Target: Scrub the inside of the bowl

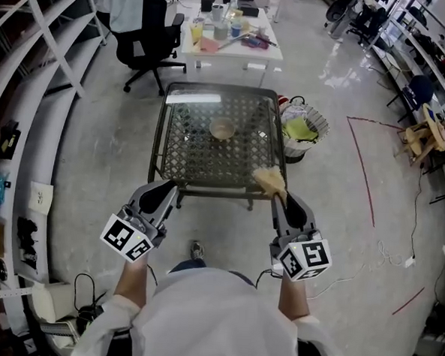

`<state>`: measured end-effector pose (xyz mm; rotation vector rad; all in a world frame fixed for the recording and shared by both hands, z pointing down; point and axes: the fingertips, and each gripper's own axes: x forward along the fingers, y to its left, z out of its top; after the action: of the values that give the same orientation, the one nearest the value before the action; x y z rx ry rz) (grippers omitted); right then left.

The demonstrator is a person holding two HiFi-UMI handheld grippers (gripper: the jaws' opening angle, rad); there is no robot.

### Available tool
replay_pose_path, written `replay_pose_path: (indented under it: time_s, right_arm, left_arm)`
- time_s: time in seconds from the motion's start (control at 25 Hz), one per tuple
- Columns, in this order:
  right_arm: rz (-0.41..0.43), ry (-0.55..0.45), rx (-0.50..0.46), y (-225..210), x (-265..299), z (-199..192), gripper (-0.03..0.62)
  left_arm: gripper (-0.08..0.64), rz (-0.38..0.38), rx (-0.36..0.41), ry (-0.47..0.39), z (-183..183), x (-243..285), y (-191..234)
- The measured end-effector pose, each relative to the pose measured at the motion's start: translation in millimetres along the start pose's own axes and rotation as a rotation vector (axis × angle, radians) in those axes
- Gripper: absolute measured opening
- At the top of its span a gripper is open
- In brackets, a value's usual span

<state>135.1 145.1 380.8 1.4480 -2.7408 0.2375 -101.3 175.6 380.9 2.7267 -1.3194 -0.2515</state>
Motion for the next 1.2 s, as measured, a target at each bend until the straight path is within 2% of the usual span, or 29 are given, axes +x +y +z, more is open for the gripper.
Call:
replay_pose_path:
  time_s: [0.2,0.4,0.52,0.8,0.96,1.2]
  right_arm:
    - [-0.029,0.014,0.017,2.3,28.7,-7.4,0.086]
    - [-0.041,0.037,0.031,-9.3,54.5,-10.0,0.086]
    - [-0.034,0.048,0.030,-22.7,73.5,-10.0,0.086]
    - [0.006,0.081,0.019,-66.2,128.2,-7.0,0.086]
    - [0.042,0.095,0.010,-96.4,155.8,-2.0,0.086]
    - [0.116,0.129,0.006,-130.9,193.7,-8.8,0.086]
  left_arm:
    - [0.041,-0.040,0.008,0.017,-1.1,14.5,31.1]
    - [0.041,-0.067,-0.051,0.065,-16.9,35.0,50.4]
    - [0.041,-0.066,-0.082,0.066,-20.8,49.9,64.7]
    - [0.041,-0.011,-0.136,0.082,-29.8,97.8,100.7]
    - [0.041,0.026,-0.120,0.103,-35.3,134.8,116.1]
    - [0.041,0.099,-0.075,0.186,-61.7,180.3,136.2]
